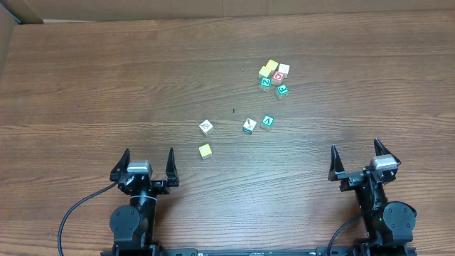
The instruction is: Flip 3 blocks
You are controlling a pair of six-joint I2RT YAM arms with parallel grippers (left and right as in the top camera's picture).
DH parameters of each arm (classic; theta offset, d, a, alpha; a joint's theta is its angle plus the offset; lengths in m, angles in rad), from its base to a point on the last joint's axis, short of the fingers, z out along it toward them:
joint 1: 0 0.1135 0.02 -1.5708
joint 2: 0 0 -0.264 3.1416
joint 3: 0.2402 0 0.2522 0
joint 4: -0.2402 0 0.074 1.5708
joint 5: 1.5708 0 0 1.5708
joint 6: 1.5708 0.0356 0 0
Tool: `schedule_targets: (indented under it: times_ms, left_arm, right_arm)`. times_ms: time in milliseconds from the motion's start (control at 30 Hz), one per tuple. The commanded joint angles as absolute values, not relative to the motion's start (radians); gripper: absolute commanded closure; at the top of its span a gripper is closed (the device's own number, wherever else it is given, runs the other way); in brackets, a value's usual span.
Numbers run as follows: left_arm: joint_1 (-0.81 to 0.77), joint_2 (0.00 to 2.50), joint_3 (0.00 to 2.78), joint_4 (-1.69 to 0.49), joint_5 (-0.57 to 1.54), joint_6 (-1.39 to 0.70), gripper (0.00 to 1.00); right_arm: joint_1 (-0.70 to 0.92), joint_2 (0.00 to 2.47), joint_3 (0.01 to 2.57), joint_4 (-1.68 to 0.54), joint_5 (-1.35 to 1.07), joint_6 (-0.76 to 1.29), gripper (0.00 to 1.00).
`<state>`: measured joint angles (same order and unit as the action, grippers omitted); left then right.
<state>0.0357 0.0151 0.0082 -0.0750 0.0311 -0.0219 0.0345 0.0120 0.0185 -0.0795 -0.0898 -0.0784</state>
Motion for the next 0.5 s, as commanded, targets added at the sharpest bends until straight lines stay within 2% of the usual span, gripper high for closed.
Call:
schedule_targets:
  times_ms: [0,133,233,467]
  left_arm:
    - [0.046,0.005,0.005,-0.075,0.052,-0.004,0.00]
    - [0.046,0.006,0.005,-0.054,0.050,-0.015,0.00]
    - [0.046,0.006,0.017,-0.036,0.122,-0.130,0.00]
    - [0.046,0.006,0.164,-0.169,0.185,-0.294,0.00]
  right_arm:
    - [0.039,0.003,0.008,-0.075,-0.095,-0.080,0.00]
    - [0.039,0.003,0.008,-0.075,-0.095,-0.080,0.00]
    - [0.039,0.003,0.008,-0.075,-0.095,-0.080,0.00]
    - [0.039,0.003,0.008,-0.075,-0.095,-0.080,0.00]
